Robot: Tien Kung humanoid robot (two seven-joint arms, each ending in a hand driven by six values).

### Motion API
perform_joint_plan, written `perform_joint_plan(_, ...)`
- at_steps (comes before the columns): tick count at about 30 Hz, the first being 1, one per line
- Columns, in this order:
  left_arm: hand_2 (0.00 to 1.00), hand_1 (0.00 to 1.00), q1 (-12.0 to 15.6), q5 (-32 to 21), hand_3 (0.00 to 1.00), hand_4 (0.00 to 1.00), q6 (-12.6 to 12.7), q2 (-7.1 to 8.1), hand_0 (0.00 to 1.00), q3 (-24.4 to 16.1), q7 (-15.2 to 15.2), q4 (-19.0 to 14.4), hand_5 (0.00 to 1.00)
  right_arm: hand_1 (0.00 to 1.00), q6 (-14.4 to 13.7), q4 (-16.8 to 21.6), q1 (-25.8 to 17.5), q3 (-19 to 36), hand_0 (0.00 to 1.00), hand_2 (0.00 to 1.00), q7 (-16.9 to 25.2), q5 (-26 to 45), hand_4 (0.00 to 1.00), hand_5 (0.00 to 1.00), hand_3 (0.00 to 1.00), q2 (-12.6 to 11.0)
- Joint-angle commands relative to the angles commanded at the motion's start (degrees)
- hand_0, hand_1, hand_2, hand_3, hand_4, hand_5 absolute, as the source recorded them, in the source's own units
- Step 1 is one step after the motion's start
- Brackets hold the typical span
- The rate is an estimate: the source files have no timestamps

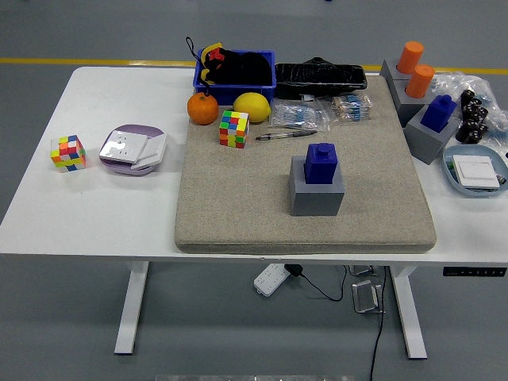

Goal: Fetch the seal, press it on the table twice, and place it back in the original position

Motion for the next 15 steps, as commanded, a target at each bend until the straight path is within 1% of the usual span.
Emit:
perform_joint_plan(10, 0.787, 0.815, 0.1, 0.0, 0.837, 0.797, -0.1, 0.19, 0.815, 0.6, 0.0, 0.0, 0.408, 0.789, 0.0, -0.1, -0.2, -0.2, 0.858, 0.781, 0.1, 0.0, 0.928, 0.291, 0.786, -0.1)
perform_joint_plan(15, 0.787, 0.815, 0.6, 0.2, 0.837, 0.798, 0.0, 0.11, 0.815, -0.1, -0.1, 0.1, 0.411, 0.789, -0.1, 0.1, -0.7, 0.4, 0.857, 0.78, 0.0, 0.2, 0.927, 0.29, 0.785, -0.1)
